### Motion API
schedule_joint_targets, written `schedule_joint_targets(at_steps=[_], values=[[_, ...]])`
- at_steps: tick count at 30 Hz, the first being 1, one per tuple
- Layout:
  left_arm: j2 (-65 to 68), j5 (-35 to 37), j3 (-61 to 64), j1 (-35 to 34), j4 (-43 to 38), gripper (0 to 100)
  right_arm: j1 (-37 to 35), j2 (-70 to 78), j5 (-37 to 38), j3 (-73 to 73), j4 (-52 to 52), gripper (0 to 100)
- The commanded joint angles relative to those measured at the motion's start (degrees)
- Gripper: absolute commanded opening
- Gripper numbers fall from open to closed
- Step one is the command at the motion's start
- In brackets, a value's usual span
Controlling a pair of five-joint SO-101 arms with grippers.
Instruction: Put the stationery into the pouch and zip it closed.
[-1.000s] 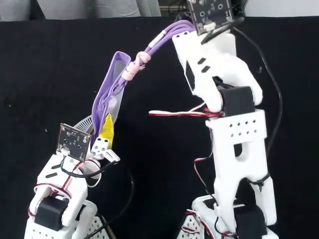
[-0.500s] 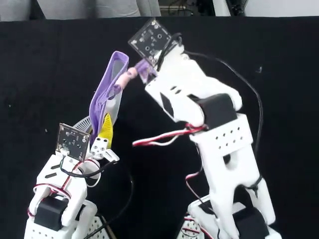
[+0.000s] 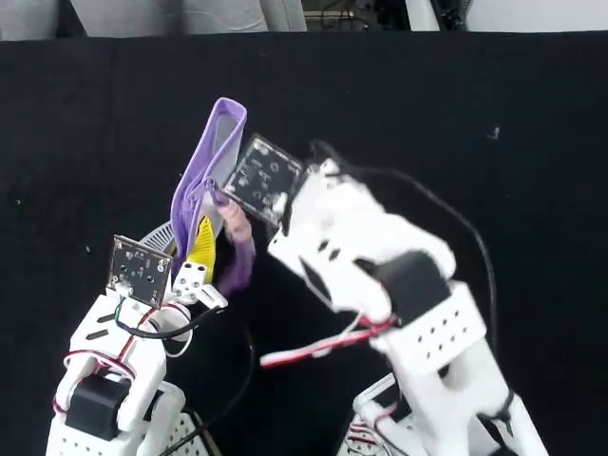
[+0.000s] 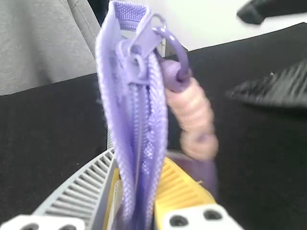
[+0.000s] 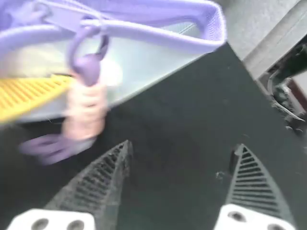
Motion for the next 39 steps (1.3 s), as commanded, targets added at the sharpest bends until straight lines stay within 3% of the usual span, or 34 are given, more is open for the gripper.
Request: schedule_joint_targets(at_steps=[1,8,13,22,29,35,39], values=[[-0.2,-0.4,-2.0,-0.9,0.1,3,-4.7,-10.8,-7.4,15.0,-13.6,30.0],[-0.2,-0.3,-2.0,-2.4,0.1,3,-8.4,-24.7,-11.3,38.8,-37.9,30.0],[-0.3,-0.3,-1.1,-2.2,-0.2,3,-8.4,-25.9,-12.0,41.5,-42.1,30.0],[-0.3,-0.3,-1.1,-2.2,-0.1,3,-10.0,-26.1,-22.9,43.5,-55.3,30.0],[-0.4,-0.3,-1.2,-2.5,0.0,3,-12.8,-25.6,-23.8,43.8,-56.9,30.0],[-0.4,-0.3,-1.1,-2.5,0.1,3,-14.2,-27.2,-23.9,41.3,-44.7,30.0],[-0.4,-0.3,-1.1,-2.5,0.0,3,-14.2,-29.8,-28.1,41.9,-44.9,30.0]])
